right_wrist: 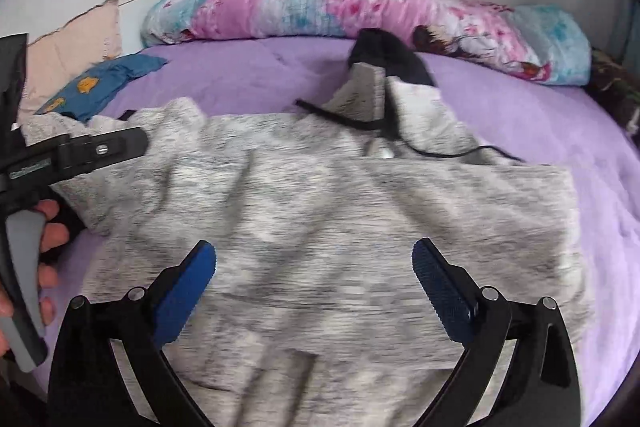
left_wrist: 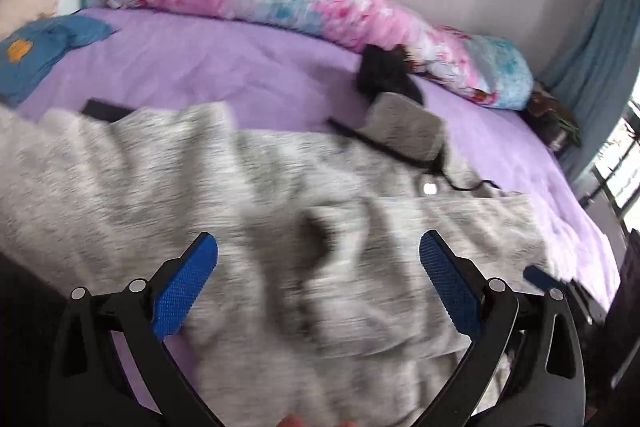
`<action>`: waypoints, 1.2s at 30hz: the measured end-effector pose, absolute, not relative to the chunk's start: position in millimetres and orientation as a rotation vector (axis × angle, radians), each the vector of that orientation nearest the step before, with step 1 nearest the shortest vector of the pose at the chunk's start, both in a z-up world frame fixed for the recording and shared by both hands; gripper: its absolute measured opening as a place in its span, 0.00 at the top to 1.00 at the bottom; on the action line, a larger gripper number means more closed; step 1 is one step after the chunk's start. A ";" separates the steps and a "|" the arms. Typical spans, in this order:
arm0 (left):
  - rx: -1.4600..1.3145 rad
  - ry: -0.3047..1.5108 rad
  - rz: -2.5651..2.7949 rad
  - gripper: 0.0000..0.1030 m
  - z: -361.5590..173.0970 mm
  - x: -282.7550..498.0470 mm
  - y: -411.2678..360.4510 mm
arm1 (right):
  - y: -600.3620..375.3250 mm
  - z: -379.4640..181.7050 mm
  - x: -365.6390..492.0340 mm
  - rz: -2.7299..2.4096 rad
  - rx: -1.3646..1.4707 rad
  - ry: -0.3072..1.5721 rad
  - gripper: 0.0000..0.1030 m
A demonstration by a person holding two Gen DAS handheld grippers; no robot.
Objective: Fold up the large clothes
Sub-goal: 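Open the right tool and release the sleeve onto the jacket front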
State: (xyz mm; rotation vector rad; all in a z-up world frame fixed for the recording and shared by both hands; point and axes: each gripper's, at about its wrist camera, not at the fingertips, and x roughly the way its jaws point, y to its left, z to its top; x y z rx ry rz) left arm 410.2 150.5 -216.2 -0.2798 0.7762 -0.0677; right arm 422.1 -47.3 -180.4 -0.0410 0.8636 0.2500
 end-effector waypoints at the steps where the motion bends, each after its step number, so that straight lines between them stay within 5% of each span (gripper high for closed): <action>1: -0.269 0.775 -0.089 0.05 -217.5 414.7 133.8 | -64.5 -183.3 429.9 0.199 -0.058 0.868 0.07; 12: -0.052 0.975 -0.124 0.05 -314.3 460.9 52.8 | -119.3 -255.5 481.8 0.108 -0.088 0.953 0.07; 21: -0.085 0.932 -0.155 0.05 -323.8 456.0 62.2 | -134.7 -280.0 477.6 0.106 -0.024 0.990 0.07; 28: -0.105 0.932 -0.141 0.05 -314.6 450.8 69.3 | -174.3 -205.6 441.1 0.032 -0.108 0.867 0.07; 36: 0.016 0.929 -0.078 0.05 -317.1 444.2 55.0 | -228.4 -284.8 433.1 0.044 0.061 1.010 0.07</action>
